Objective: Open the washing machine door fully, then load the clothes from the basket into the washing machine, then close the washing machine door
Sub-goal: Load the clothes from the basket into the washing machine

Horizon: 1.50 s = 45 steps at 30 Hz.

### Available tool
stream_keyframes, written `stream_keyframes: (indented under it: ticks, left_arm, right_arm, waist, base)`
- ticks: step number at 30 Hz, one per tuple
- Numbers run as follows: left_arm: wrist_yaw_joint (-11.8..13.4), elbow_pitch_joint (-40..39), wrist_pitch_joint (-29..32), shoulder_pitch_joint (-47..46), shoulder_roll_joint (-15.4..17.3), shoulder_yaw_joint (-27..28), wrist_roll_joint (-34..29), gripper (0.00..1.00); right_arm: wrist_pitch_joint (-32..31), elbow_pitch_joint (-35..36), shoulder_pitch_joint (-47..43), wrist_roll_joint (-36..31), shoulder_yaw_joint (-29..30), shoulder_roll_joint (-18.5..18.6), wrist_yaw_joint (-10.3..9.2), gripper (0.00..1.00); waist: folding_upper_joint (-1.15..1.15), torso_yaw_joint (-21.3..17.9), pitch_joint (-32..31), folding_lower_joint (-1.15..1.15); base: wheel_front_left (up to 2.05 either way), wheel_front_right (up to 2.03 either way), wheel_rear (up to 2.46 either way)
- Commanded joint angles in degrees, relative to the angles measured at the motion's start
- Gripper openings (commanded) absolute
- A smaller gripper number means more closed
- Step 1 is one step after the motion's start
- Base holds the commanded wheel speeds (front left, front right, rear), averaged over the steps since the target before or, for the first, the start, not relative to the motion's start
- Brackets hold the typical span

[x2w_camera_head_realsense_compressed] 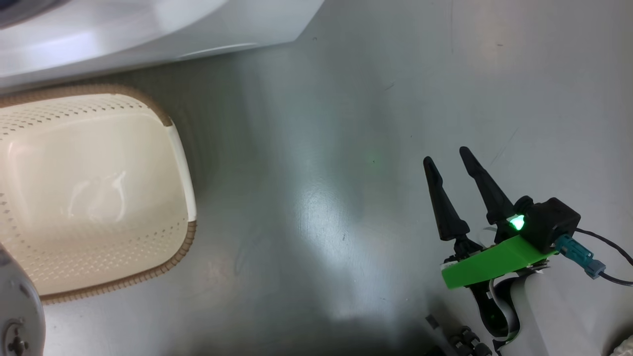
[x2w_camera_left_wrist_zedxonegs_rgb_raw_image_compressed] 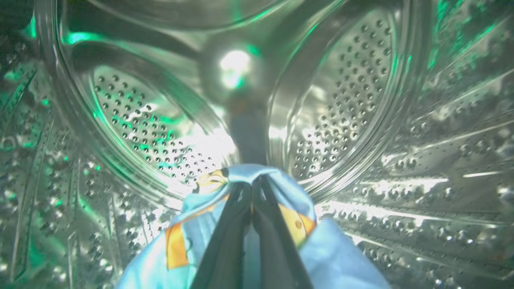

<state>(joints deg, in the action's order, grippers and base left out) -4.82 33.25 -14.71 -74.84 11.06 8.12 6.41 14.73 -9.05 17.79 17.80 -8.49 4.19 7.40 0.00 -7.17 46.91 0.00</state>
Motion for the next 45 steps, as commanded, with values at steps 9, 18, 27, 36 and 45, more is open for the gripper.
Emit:
stream_keyframes:
  ticks: [9, 18, 27, 36, 45]
  left_arm:
    - [-0.6, 7.4, -0.3, -1.0, 2.3, 0.5, -0.1, 1.0]
    - [-1.1, 8.9, -0.3, 1.3, 0.8, 0.4, 0.4, 1.0]
    - [-1.8, 7.3, -0.3, 7.4, -0.6, -0.2, 0.6, 1.0]
    - [-2.3, 2.6, -0.3, 15.1, -0.6, 0.2, 1.9, 1.0]
    - [-2.5, -4.8, -0.3, 25.4, -1.0, 0.9, 3.4, 1.0]
  right_arm:
    - [0.3, 0.5, -0.9, 0.2, -0.9, -0.2, 0.09, 1.0]
    - [0.3, 0.1, -0.2, 0.2, -0.4, -0.3, 0.09, 1.0]
    - [0.3, -1.0, -0.7, 0.4, -0.2, -0.1, 0.09, 1.0]
    - [0.3, -1.9, -1.9, 0.7, -0.4, -0.1, 0.09, 1.0]
    - [0.3, -1.8, -2.9, 0.8, -0.5, -0.2, 0.09, 1.0]
  waist:
    - [0.0, 0.8, -1.3, 0.0]
    - [0.0, 2.3, -4.1, 0.0]
    - [0.0, 3.8, -8.8, 0.0]
    - [0.0, 4.2, -12.7, 0.0]
    - [0.0, 4.0, -14.5, 0.0]
  base:
    - [0.0, 0.0, 0.0]
    - [0.0, 0.0, 0.0]
    - [0.0, 0.0, 0.0]
    - [0.0, 0.0, 0.0]
    - [0.0, 0.0, 0.0]
